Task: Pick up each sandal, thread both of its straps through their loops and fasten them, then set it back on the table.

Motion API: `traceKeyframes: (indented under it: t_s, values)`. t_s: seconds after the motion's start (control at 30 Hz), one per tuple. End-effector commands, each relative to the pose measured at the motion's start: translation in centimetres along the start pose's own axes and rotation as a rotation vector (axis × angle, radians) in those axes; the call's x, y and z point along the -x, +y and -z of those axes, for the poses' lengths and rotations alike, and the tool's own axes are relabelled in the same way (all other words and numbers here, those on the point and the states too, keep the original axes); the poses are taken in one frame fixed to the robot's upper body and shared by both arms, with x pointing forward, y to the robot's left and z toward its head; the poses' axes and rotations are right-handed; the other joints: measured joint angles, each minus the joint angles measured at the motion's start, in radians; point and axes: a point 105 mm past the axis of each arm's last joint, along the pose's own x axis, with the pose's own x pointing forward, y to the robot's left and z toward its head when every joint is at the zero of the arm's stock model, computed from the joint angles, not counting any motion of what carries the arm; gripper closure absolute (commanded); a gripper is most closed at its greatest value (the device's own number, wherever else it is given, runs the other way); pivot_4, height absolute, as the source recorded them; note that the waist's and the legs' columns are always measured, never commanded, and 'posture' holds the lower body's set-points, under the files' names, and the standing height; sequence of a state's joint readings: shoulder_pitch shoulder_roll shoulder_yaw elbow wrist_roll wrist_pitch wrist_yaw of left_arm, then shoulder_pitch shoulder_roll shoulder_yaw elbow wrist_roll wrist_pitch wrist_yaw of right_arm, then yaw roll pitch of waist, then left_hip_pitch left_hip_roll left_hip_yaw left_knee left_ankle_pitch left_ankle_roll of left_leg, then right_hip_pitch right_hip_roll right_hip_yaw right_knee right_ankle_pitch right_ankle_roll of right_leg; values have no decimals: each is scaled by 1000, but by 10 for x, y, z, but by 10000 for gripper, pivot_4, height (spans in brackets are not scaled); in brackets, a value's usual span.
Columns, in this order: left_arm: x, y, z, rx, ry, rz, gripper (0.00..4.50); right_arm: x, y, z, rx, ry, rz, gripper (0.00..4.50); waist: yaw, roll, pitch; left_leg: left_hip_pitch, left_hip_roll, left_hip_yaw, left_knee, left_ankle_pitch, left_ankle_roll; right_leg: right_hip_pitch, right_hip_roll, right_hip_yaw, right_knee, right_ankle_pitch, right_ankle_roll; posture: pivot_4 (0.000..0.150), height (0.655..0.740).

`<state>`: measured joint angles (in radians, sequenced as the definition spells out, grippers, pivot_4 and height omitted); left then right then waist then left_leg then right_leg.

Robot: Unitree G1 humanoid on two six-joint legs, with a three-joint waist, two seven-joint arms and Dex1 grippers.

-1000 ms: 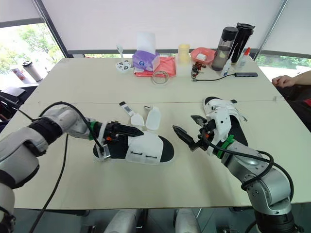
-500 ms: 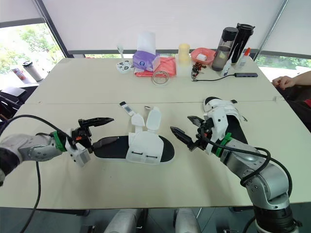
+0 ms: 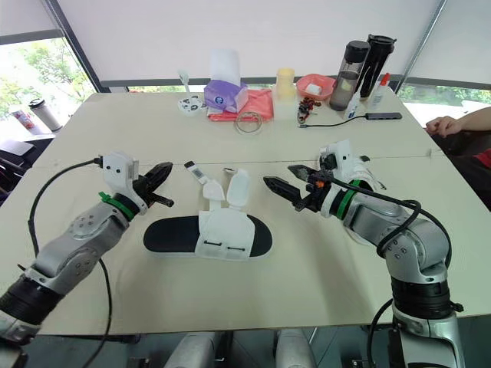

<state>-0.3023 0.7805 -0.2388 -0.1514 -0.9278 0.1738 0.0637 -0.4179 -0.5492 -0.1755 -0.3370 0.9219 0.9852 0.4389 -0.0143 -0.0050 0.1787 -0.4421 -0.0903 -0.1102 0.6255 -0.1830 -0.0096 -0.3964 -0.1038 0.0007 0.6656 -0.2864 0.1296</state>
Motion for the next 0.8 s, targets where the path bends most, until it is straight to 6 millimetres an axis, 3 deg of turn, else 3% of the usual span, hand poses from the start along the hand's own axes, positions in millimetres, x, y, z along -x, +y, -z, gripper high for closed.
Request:
traceKeyframes:
  t_s: [0.03,0.1,0.17,0.23,0.3,0.47,0.5,0.6,0.8]
  values:
    - [8,5,-13,115,-1,-43,44496,12,16,-1,1,43,-105,0,1,0,0,0,0,0,0,0,0,0,0,0,0,0,0,1500,7400]
    - [12,11,-8,166,30,-45,44496,22,29,19,83,138,-168,0,7,0,0,0,0,0,0,0,0,1,0,0,-1,0,0,1500,7400]
    - [12,17,-7,176,39,-36,44496,27,29,38,165,213,-162,0,7,0,0,0,0,-1,0,0,0,1,0,0,-2,0,0,1500,7400]
    - [9,25,-8,183,38,-28,45000,31,25,54,253,252,-150,5717,6,0,0,0,0,-1,1,0,0,2,0,0,-2,-1,-1,1500,7400]
    - [7,30,-6,180,50,-14,45000,31,23,63,333,267,-153,13569,5,0,0,0,0,0,1,0,0,2,0,0,-2,-2,-4,1500,7400]
    - [0,24,7,203,124,100,45000,18,19,71,432,253,-161,41169,4,0,0,1,0,1,2,0,0,2,0,1,-2,-2,-4,1500,7400]
    - [-1,23,10,203,141,121,45000,15,18,70,435,243,-160,44804,4,0,0,0,0,1,1,0,0,1,0,1,-2,-2,-4,1500,7400]
    - [-6,23,17,214,179,165,45000,10,20,69,442,230,-177,44804,8,0,0,0,0,0,0,0,0,1,0,1,-2,-2,-3,1500,7400]
    - [-19,20,24,259,236,269,45000,6,28,86,444,296,-240,44804,8,0,0,0,0,0,0,0,0,1,0,1,-3,-2,-3,1500,7400]
